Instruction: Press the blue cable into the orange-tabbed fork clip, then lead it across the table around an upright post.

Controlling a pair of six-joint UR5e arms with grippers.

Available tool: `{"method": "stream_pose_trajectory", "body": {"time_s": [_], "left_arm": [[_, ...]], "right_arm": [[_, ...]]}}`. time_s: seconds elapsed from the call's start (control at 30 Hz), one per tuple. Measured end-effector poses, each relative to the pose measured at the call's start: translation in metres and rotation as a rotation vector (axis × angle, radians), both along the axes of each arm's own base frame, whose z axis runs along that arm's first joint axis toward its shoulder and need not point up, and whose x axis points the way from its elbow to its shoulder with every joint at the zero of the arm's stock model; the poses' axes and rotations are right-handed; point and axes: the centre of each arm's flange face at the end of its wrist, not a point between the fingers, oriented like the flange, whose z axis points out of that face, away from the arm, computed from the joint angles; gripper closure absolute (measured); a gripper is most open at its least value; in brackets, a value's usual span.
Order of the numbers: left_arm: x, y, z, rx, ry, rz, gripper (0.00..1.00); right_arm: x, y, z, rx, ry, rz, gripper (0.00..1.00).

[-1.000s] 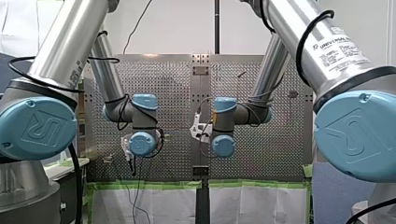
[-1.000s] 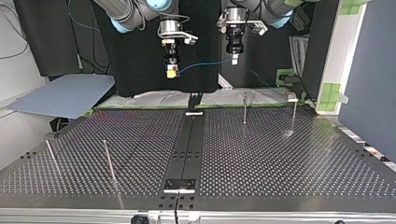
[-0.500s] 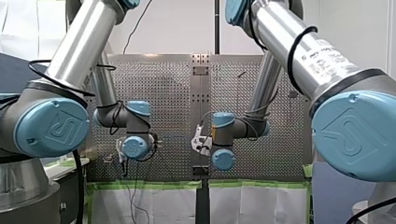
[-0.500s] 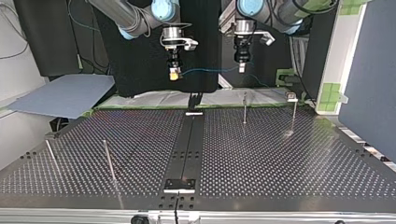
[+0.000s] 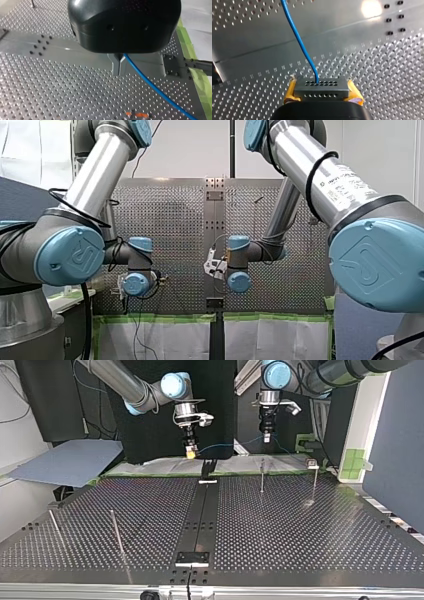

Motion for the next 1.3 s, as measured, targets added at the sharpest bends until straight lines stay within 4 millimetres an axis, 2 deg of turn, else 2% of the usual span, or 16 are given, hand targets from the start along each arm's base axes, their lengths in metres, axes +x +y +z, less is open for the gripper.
{"method": "stream_pose_trajectory", "body": {"time_s": [0.2,0.4,0.57,1.03,1.17,1.3], "left_arm": [[0.001,0.013,-0.021,-0.009,0.038,0.024,0.98],[-0.011,0.015,-0.046,0.019,0.131,0.005,0.98],[-0.008,0.014,-0.053,0.033,0.168,-0.006,0.98],[0.05,0.003,-0.044,0.005,0.17,-0.008,0.98],[0.07,0.01,-0.039,-0.004,0.15,0.027,0.98],[0.086,0.026,-0.036,-0.012,0.136,0.059,0.98]], "right_arm": [[0.002,-0.009,-0.014,0.013,0.019,0.032,1.0],[0.002,-0.021,-0.04,0.035,0.039,0.03,1.0],[-0.004,-0.027,-0.067,0.058,0.058,0.024,1.0],[-0.017,-0.044,-0.104,0.088,0.088,0.02,1.0],[-0.017,-0.044,-0.116,0.098,0.098,0.029,1.0],[-0.015,-0.045,-0.125,0.105,0.105,0.04,1.0]]}}
